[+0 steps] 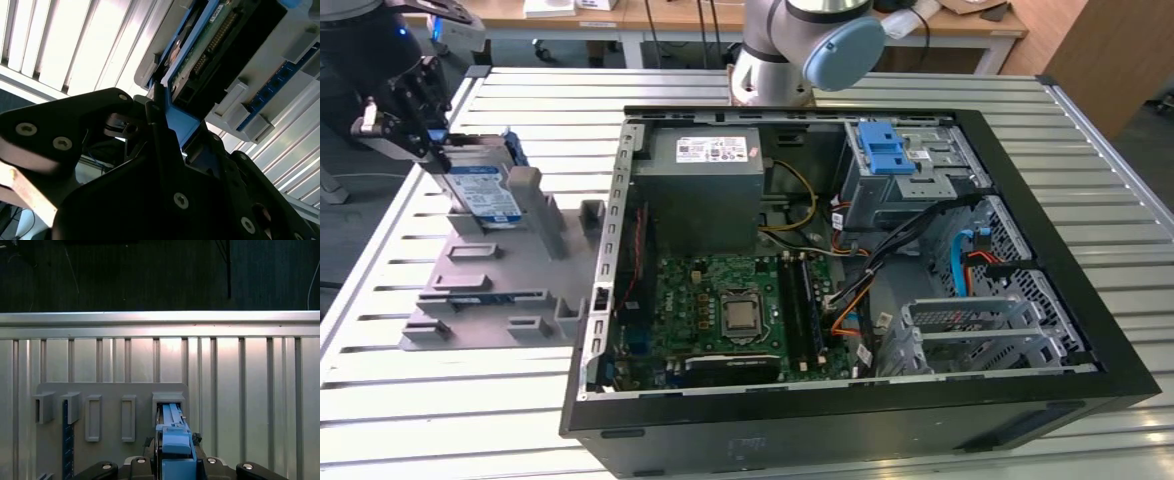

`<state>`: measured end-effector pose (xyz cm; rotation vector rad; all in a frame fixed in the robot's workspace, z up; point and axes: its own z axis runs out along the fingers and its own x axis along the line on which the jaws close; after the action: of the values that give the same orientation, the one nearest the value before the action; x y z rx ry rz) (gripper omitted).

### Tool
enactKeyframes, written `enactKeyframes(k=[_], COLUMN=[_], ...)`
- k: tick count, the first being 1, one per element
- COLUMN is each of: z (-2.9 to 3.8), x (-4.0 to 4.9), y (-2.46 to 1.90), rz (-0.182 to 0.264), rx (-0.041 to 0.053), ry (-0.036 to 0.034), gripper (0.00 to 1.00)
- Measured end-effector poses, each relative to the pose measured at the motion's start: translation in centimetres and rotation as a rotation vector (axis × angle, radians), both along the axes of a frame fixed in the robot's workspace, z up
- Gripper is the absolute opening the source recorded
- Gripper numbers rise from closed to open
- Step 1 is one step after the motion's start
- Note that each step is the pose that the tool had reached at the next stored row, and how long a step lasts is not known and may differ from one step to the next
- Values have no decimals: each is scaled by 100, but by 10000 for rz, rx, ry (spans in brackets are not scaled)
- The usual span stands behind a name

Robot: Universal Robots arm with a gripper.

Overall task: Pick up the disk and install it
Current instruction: 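Pick up the disk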

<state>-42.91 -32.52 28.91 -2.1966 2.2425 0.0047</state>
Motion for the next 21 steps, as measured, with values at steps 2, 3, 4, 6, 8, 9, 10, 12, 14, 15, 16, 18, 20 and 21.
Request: enactKeyframes(k=[2, 3, 4, 6, 8, 9, 10, 12, 14, 15, 16, 18, 20, 21], z=[0, 0, 0, 0, 0, 0, 0, 0, 0, 0, 0, 0, 0, 0], x=[0, 0, 0, 0, 0, 0, 0, 0, 0, 0, 0, 0, 0, 0], y=[0, 0, 0, 0, 0, 0, 0, 0, 0, 0, 0, 0, 0, 0], rz=[1, 1, 2, 2, 2, 2, 2, 3, 3, 3, 3, 3, 4, 4], rx=[0, -1, 0, 0, 0, 0, 0, 0, 0, -1, 0, 0, 0, 0], ry=[0, 0, 0, 1, 1, 0, 0, 0, 0, 0, 0, 0, 0, 1], gripper=[37, 37, 37, 37, 38, 44, 44, 44, 44, 43, 43, 36, 36, 36])
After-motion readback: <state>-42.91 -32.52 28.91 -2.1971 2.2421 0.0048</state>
